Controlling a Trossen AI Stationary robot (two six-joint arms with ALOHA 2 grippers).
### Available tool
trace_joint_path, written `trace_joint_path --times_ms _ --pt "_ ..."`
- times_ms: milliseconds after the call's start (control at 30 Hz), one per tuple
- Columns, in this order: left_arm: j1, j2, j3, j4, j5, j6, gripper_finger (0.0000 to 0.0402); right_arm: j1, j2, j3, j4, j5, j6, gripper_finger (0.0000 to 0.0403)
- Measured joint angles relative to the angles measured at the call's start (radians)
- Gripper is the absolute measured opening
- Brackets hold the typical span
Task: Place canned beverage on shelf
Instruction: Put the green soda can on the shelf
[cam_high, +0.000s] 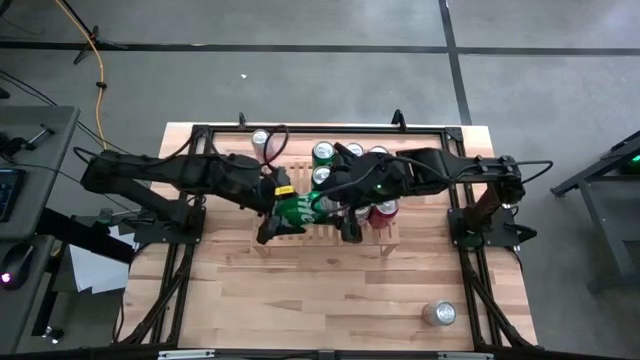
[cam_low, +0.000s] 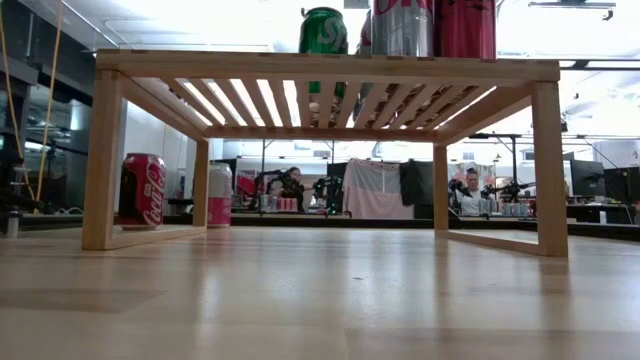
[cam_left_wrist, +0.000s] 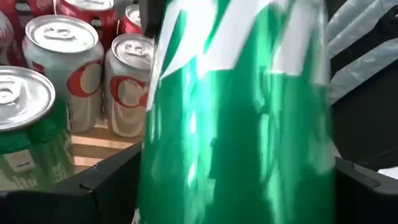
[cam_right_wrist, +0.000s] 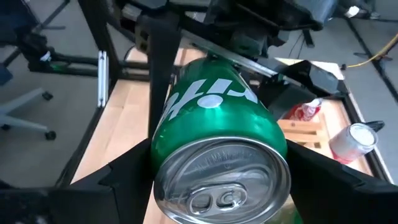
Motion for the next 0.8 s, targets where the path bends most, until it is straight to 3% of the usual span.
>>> trace_joint_path --times_ms 300,533,733,800 --pt "0.001 0.010 0.000 -0.004 0.000 0.074 0.0347 -0.017 0.003 0.001 -0.017 -0.026 -0.014 0.0290" --pt "0.008 0.003 0.000 -0.014 0.001 0.101 0.0278 -0.024 0.003 0.001 -0.023 -0.033 -0.014 0.0290" --pt "0.031 0.000 0.002 -0.056 0.008 0.129 0.0279 -0.025 0.004 0.000 -0.021 -0.027 -0.025 0.0290" --pt "0.041 -0.010 0.002 -0.071 0.013 0.132 0.0279 -0.025 0.004 0.000 -0.010 -0.026 -0.017 0.0316"
